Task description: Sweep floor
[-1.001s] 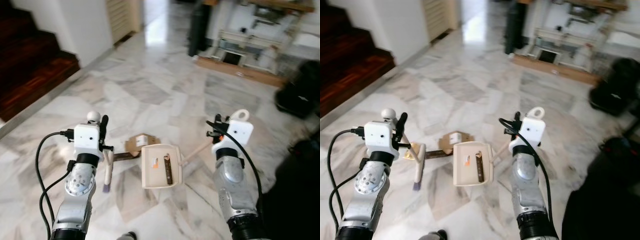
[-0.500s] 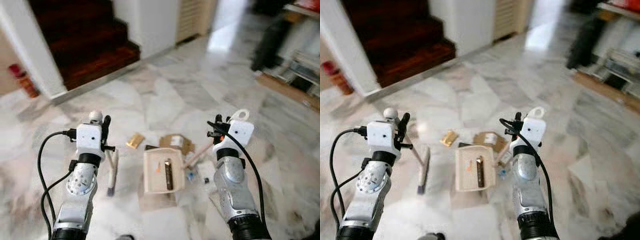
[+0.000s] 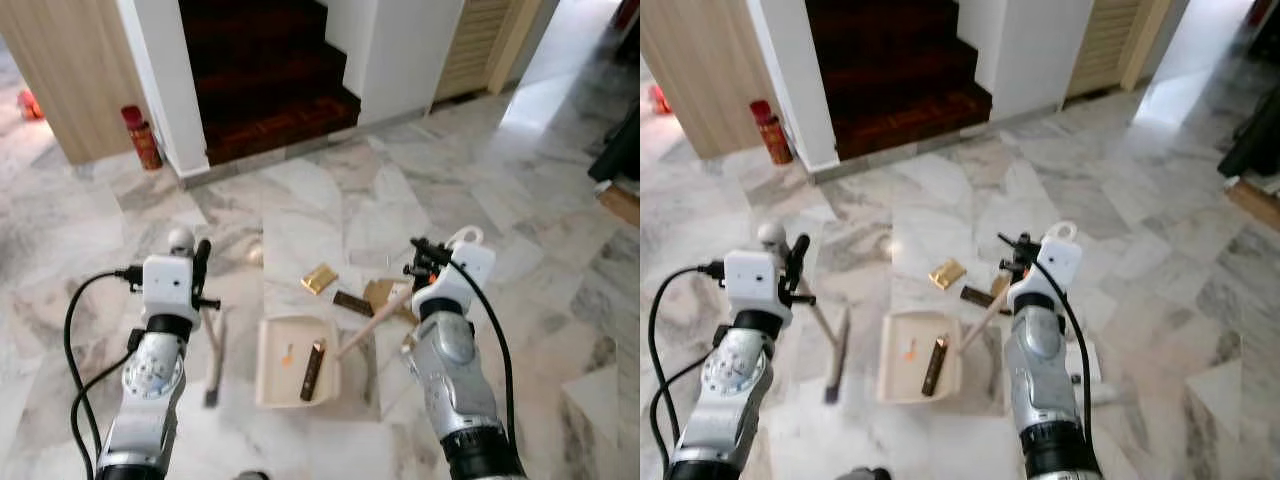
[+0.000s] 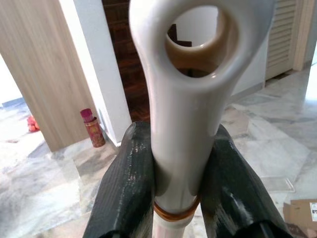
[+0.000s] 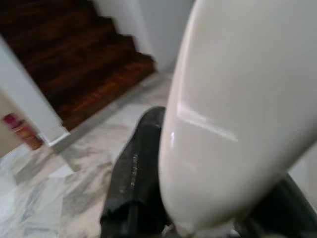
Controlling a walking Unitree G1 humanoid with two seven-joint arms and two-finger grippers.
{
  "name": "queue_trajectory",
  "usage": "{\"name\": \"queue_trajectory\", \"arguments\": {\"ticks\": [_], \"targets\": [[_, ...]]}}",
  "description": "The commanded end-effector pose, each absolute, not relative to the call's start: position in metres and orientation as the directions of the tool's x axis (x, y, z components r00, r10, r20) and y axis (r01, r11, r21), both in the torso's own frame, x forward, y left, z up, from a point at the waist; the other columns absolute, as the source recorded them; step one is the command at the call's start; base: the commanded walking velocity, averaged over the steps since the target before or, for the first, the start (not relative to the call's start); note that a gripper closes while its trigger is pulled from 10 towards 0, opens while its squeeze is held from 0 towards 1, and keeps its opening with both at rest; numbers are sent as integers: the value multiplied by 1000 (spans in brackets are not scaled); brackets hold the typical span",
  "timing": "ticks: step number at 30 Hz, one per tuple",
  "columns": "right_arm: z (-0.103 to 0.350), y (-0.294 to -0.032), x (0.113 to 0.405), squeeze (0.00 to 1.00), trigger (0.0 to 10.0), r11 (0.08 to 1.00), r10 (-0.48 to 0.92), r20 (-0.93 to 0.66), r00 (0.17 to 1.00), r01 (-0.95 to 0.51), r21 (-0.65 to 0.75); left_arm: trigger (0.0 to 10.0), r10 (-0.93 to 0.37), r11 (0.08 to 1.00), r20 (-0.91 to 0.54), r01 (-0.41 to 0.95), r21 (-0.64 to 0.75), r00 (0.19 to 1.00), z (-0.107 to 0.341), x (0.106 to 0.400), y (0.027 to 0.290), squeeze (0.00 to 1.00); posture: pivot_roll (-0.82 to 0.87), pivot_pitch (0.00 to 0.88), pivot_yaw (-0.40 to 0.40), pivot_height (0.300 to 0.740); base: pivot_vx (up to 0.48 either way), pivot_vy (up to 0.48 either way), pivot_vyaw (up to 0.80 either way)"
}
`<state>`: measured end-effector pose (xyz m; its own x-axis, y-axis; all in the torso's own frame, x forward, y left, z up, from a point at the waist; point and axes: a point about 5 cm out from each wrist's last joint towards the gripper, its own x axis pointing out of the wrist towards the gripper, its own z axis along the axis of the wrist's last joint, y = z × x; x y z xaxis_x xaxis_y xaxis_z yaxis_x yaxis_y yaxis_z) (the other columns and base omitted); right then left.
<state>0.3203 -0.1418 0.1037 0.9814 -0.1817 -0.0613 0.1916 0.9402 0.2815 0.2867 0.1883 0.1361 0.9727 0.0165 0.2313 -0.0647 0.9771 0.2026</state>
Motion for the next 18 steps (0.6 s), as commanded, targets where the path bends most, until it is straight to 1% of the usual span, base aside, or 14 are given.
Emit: {"name": "queue_trajectory", "arguments": {"ticks": [1, 2, 8, 18], "targets": [[106, -149, 322, 0, 10000, 921, -215, -72, 974, 226, 316, 10000, -6, 977, 287, -56, 207, 958, 149, 288, 182, 0, 5, 72, -51, 740, 0, 0, 0], [103, -150, 322, 0, 10000, 915, -216, -96, 972, 236, 327, 10000, -5, 977, 287, -57, 205, 958, 149, 287, 182, 0, 5, 72, -51, 740, 0, 0, 0], [100, -149, 322, 0, 10000, 918, -205, -113, 972, 231, 322, 10000, -1, 978, 282, -57, 198, 959, 147, 287, 182, 0, 3, 69, -53, 740, 0, 0, 0], [102, -145, 323, 0, 10000, 920, -183, -111, 977, 210, 332, 10000, 5, 979, 279, -61, 194, 960, 146, 287, 182, 0, 3, 63, -55, 740, 0, 271, 0]]}}
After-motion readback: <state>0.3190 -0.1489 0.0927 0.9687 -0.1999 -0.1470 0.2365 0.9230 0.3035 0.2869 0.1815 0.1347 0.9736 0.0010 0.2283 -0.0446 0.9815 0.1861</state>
